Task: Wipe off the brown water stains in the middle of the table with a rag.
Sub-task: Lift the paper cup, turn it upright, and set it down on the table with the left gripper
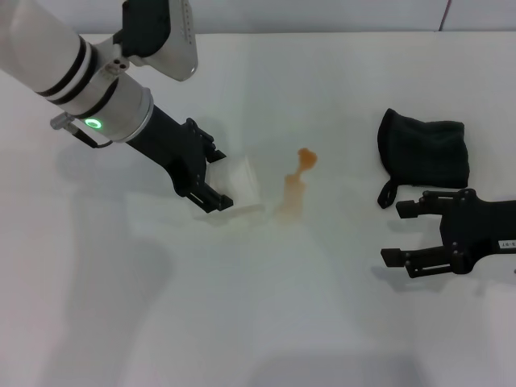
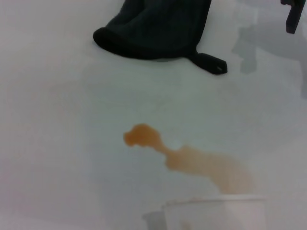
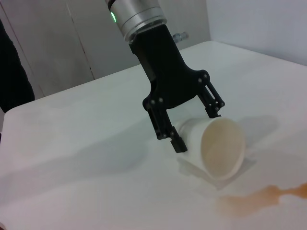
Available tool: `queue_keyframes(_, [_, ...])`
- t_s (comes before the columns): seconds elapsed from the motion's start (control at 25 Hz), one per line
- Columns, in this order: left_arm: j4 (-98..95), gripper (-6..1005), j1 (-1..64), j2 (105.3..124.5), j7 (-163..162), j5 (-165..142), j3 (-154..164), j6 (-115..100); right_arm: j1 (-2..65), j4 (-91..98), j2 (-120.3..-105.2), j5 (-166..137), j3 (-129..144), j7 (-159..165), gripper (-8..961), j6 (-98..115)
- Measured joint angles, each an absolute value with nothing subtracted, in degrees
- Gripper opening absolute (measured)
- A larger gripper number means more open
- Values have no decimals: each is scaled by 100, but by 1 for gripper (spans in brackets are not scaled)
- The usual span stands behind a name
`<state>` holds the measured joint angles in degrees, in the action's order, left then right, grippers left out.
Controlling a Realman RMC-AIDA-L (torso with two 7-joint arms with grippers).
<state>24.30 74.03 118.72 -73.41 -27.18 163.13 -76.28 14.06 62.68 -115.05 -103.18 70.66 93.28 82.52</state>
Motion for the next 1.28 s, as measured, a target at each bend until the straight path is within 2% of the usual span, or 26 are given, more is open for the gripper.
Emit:
queue_keyframes(0.64, [2744, 757, 7297, 11888, -7190, -2067, 16312, -7689, 1406, 6276, -11505, -10318, 7001, 9325, 855, 8247])
queue_keyframes(1.04, [3067, 750, 6969, 11892, -6876, -1014, 16312, -7902, 1422, 6290, -11505, -10318, 6996, 9328, 855, 8232])
queue_keyframes(1.28, [3167, 746, 6563, 11888, -6645, -9, 16312, -8114, 1427, 6292, -11505, -10319, 6982, 9330, 855, 8231])
